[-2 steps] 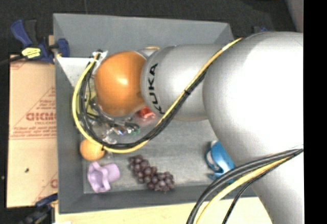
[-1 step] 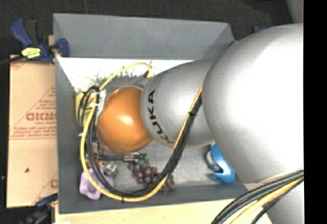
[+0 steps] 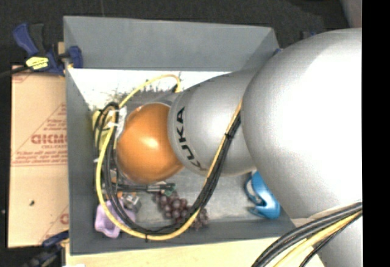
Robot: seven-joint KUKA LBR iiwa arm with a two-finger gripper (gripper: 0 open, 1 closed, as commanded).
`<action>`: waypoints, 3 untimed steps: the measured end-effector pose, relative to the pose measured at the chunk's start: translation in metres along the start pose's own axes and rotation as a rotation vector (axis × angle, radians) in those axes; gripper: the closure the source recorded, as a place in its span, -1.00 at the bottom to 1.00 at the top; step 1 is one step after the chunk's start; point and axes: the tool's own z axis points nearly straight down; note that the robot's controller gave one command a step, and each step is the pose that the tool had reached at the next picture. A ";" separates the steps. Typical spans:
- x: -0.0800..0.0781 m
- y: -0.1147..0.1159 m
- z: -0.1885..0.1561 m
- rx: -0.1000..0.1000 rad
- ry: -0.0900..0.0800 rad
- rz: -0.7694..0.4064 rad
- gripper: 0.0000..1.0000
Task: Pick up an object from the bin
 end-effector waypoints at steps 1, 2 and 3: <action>0.001 0.001 -0.013 -0.005 0.009 0.004 1.00; 0.001 0.001 -0.038 -0.009 0.012 0.004 1.00; -0.001 0.000 -0.053 -0.007 0.009 0.007 1.00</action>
Offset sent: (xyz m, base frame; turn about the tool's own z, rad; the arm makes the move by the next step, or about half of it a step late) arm -0.0013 -0.0011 0.0612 0.0028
